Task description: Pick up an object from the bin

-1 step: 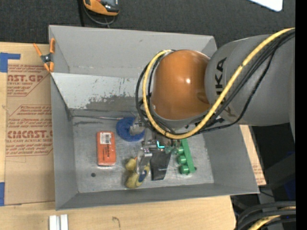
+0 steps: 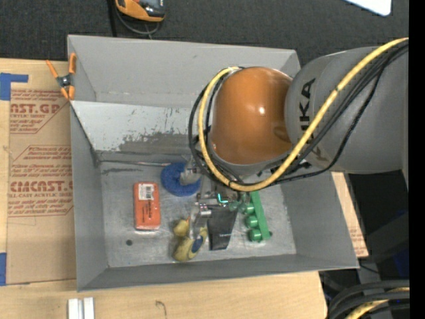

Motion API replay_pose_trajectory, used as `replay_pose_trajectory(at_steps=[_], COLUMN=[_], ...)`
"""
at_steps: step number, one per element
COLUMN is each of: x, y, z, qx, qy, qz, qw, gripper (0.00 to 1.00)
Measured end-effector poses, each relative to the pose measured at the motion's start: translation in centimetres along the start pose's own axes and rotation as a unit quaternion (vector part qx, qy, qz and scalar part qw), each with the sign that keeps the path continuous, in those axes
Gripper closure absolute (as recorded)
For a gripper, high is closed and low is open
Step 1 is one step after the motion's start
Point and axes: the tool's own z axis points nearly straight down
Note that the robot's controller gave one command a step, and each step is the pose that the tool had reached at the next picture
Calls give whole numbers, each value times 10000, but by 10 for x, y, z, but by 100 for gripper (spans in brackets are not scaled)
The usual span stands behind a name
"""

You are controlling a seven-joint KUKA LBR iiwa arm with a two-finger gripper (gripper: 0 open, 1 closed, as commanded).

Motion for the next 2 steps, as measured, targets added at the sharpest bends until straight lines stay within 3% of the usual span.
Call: replay_pose_trajectory(at_steps=[1, 2], x=[0, 3], y=[3, 5], z=[39, 94], qx=[-5, -2], qy=[-48, -22], qz=[-181, -327], qw=[9998, 9995], gripper=[0, 0])
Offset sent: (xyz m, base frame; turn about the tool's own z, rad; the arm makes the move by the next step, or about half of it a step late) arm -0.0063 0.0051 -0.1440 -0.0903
